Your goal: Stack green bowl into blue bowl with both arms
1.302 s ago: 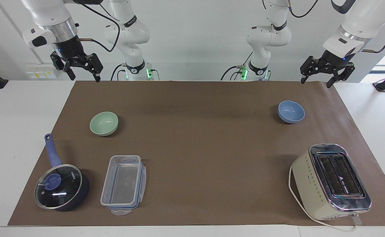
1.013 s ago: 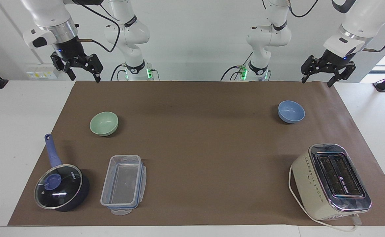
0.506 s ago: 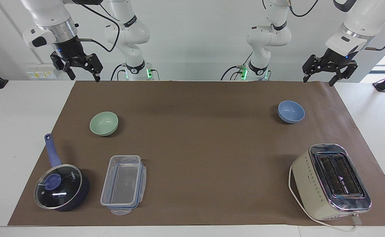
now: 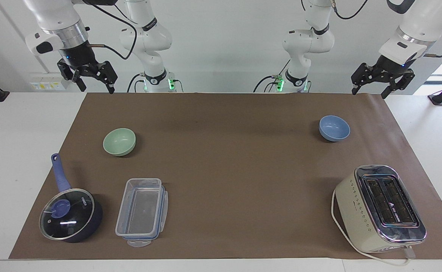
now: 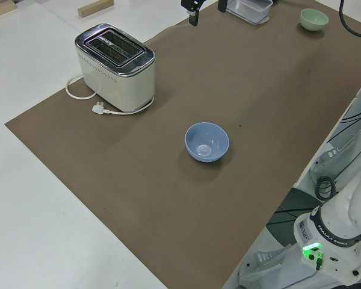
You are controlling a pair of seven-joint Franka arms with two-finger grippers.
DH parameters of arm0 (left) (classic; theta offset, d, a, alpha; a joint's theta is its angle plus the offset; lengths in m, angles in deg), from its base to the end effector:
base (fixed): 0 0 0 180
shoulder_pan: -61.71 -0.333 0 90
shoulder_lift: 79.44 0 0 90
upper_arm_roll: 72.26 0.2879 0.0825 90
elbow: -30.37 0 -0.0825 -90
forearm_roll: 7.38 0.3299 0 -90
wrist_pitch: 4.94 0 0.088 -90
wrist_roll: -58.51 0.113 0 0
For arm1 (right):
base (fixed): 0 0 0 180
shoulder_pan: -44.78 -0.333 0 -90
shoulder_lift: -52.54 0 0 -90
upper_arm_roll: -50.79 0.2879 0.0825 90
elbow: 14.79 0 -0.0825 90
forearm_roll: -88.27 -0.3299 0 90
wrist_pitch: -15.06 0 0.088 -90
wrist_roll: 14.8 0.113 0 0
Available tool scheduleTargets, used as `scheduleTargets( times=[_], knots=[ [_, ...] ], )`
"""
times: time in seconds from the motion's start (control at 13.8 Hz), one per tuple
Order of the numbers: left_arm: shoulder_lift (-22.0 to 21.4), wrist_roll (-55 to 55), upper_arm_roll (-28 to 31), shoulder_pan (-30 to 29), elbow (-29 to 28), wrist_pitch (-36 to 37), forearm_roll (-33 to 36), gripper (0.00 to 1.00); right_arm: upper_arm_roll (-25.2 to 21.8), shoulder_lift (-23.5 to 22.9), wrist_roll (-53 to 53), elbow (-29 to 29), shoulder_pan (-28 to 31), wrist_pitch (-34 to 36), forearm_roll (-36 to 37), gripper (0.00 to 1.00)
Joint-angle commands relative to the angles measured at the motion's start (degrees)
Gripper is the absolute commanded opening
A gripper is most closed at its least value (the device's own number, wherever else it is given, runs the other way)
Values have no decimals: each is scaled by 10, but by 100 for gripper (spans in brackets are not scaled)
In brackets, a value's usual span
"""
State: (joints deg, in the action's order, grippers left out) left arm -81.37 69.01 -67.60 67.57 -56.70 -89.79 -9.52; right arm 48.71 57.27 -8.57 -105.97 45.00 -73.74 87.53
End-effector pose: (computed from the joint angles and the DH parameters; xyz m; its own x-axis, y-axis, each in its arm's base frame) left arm 0.4817 -0.0138 0.6203 0.9786 -0.2060 0.0023 -0.2059 -0.9777 0.0402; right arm 0.4749 -0.0184 0.6202 0.9882 -0.1480 0.0390 -0.1473 -0.9889 -0.0202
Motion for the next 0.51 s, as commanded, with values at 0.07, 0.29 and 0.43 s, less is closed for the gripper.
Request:
scheduleTargets(
  times=[0.07,0.29,0.43],
  knots=[
    [-2,-2,-3,-3,7,13,12,100,1,16,-14,-18,4,-2,7,100],
    [-3,1,-3,-3,7,12,12,100,1,20,-14,-22,4,-2,7,100],
    [-3,0,-3,-3,6,13,12,100,1,20,-14,-24,4,-4,7,100]
  ],
)
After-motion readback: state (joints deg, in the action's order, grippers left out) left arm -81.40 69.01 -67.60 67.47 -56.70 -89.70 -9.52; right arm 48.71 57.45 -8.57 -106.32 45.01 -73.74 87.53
